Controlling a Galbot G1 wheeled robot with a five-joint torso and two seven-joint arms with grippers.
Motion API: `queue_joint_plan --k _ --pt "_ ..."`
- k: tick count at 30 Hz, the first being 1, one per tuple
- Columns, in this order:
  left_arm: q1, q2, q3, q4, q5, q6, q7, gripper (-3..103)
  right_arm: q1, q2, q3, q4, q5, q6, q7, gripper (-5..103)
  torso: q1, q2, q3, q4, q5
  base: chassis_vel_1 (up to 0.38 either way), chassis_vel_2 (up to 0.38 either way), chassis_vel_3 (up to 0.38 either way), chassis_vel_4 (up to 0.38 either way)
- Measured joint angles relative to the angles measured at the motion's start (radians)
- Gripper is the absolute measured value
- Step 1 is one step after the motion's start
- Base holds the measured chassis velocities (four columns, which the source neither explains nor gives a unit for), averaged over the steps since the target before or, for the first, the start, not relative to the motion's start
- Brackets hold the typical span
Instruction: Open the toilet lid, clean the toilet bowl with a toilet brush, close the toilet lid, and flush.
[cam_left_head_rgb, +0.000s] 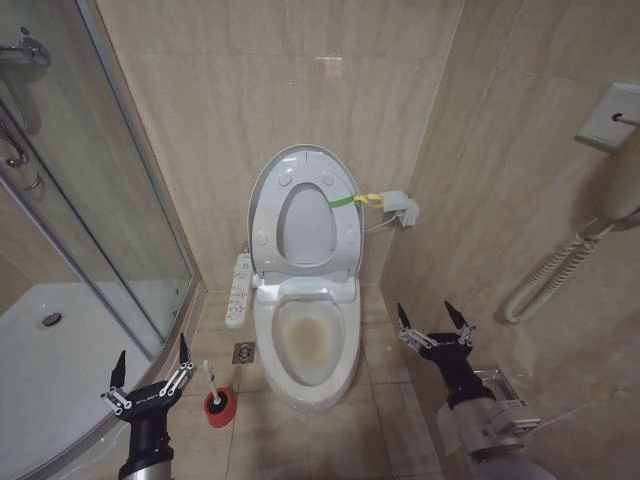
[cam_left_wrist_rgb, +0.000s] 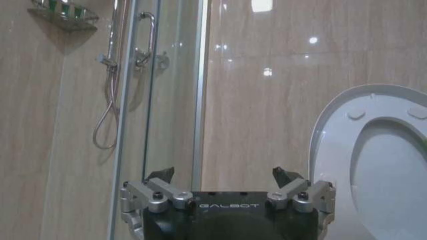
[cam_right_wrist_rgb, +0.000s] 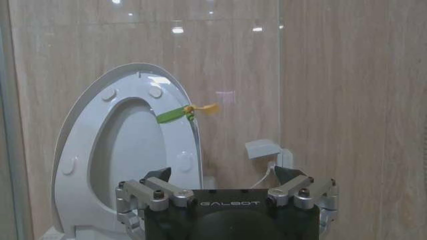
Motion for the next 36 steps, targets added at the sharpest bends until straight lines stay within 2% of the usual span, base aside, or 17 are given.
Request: queue_joint_plan --k 36 --pt "0.0 0.0 0.001 0.0 0.001 0.002 0.001 99 0.0 0.0 0.0 0.0 0.0 0.0 0.0 100 0.0 0.0 0.0 0.0 0.0001 0.0 0.0 0.0 0.0"
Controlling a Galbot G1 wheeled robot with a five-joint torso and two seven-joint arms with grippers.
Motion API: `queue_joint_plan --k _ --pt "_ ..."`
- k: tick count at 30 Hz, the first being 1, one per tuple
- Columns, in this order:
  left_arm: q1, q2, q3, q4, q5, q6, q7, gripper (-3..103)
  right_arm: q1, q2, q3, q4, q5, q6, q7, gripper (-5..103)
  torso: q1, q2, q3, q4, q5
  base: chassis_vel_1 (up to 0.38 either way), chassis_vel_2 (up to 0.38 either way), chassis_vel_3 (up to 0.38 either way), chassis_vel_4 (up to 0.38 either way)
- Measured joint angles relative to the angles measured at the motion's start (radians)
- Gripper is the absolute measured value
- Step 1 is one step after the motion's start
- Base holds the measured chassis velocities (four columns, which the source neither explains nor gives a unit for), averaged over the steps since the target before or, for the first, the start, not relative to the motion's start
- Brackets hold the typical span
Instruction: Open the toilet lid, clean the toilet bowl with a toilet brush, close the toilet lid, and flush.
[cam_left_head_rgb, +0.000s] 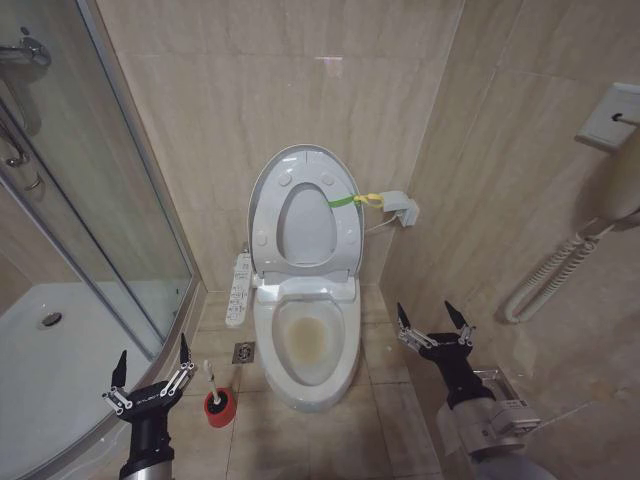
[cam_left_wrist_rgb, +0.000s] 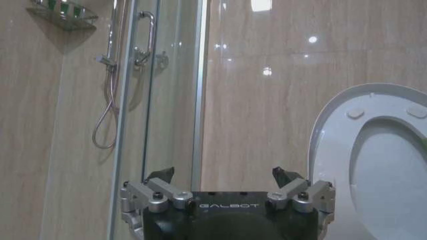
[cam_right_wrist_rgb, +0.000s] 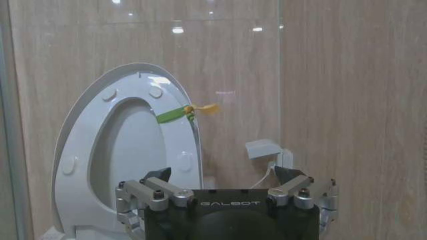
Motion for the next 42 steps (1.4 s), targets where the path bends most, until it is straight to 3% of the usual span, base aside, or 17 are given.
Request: queue_joint_plan --k 42 --pt "0.0 0.0 0.0 0.0 0.0 0.0 0.0 99 0.0 0.0 0.0 0.0 0.0 0.0 0.0 100 0.0 0.0 0.0 0.0 0.0 0.0 0.0 0.0 0.0"
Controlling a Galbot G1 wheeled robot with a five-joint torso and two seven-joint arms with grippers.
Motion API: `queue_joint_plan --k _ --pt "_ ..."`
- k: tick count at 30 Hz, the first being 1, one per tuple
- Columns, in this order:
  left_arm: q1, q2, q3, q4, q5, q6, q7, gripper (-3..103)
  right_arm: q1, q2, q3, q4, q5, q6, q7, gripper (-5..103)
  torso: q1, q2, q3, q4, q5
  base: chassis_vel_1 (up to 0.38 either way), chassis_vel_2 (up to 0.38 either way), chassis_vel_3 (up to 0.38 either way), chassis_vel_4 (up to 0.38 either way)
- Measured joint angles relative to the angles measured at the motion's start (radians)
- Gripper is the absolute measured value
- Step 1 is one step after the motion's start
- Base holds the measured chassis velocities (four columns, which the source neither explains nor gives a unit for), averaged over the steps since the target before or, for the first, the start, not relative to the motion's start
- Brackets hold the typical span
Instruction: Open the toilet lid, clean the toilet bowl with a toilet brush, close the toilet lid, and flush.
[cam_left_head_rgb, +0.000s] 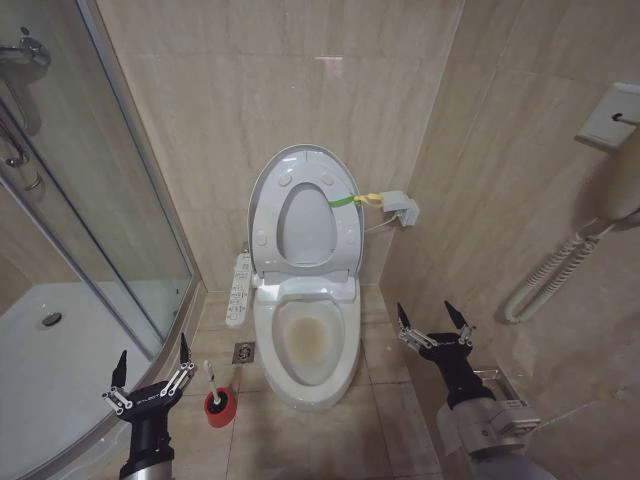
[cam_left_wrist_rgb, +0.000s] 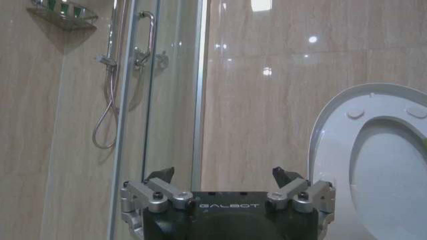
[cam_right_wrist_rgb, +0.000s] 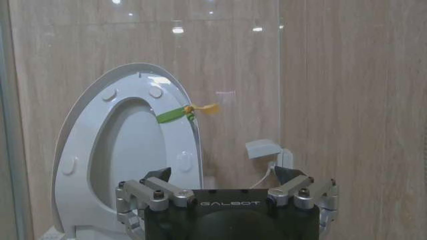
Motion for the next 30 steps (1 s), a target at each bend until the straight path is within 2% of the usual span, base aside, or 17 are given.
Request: queue_joint_plan --k 12,17,24,30 --pt "0.0 0.0 0.0 0.0 0.0 0.0 0.0 99 0.002 -0.001 0.004 -0.009 0.001 0.003 -0.005 100 0.0 0.0 0.0 0.0 -0.0001 0.0 0.0 0.0 0.0" --pt "0.0 0.0 0.0 0.0 0.0 0.0 0.0 99 0.028 -0.022 0.068 -0.124 0.038 0.04 -0.068 100 0.0 0.0 0.0 0.0 0.0002 0.0 0.0 0.0 0.0" --pt "0.0 0.0 0.0 0.0 0.0 0.0 0.0 99 0.084 -0.063 0.197 -0.357 0.114 0.119 -0.197 100 0.0 0.0 0.0 0.0001 0.0004 0.0 0.0 0.0 0.0" --pt "0.0 0.0 0.0 0.0 0.0 0.0 0.0 99 0.093 -0.07 0.219 -0.395 0.127 0.133 -0.22 100 0.0 0.0 0.0 0.0 0.0002 0.0 0.0 0.0 0.0"
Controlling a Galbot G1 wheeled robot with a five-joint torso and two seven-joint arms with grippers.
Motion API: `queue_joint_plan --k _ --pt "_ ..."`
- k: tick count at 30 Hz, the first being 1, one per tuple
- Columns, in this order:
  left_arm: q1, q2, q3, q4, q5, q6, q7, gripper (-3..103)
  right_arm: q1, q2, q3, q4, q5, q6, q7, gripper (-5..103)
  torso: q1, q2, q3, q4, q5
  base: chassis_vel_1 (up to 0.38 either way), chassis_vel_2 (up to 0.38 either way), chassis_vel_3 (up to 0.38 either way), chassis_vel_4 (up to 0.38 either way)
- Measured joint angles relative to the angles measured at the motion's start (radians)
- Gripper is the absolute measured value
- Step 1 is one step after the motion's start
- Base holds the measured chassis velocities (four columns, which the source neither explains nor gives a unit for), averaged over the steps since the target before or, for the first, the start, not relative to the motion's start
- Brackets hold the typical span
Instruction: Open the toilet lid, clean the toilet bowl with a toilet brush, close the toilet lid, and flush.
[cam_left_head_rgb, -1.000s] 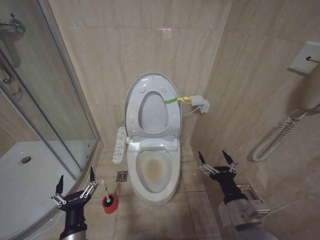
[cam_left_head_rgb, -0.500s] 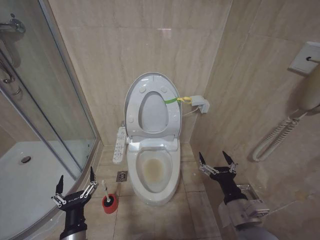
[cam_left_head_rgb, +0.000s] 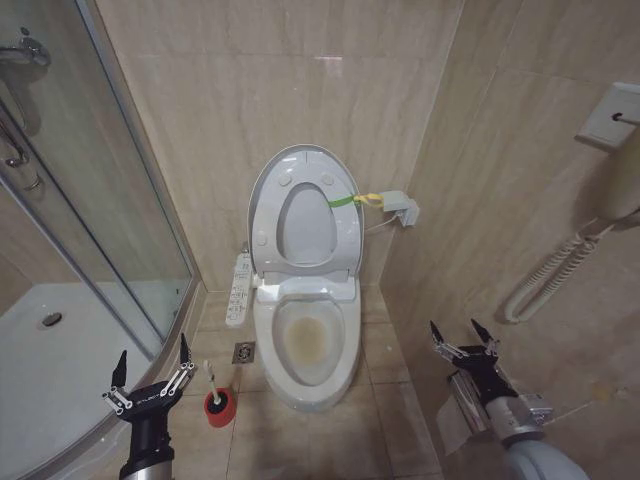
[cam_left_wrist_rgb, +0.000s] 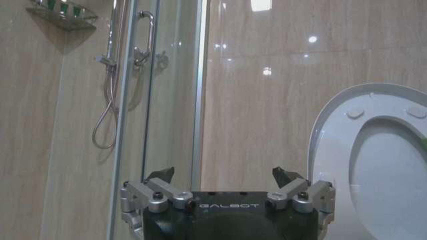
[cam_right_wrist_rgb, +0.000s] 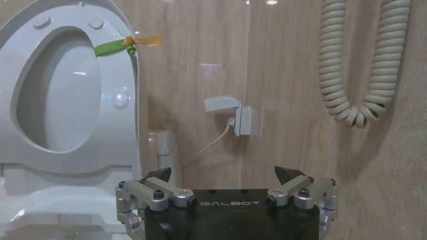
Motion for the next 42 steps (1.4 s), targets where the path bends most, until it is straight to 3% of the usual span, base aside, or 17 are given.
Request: queue_joint_plan --k 4,13,30,42 --pt "0.0 0.0 0.0 0.0 0.0 0.0 0.0 99 -0.002 -0.002 0.002 0.008 0.016 -0.001 -0.003 100 0.0 0.0 0.0 0.0 0.0001 0.0 0.0 0.0 0.0" --pt "0.0 0.0 0.0 0.0 0.0 0.0 0.0 99 -0.046 -0.025 -0.02 0.296 0.253 -0.057 -0.008 100 0.0 0.0 0.0 0.0001 -0.0005 0.0 0.0 0.0 0.0" --pt "0.0 0.0 0.0 0.0 0.0 0.0 0.0 99 -0.074 -0.014 -0.031 0.283 0.165 -0.006 -0.008 100 0.0 0.0 0.0 0.0 -0.0001 0.0 0.0 0.0 0.0" --pt "0.0 0.0 0.0 0.0 0.0 0.0 0.0 99 -0.081 0.0 -0.032 0.266 0.215 0.044 -0.085 100 0.0 0.0 0.0 0.0 -0.0002 0.0 0.0 0.0 0.0"
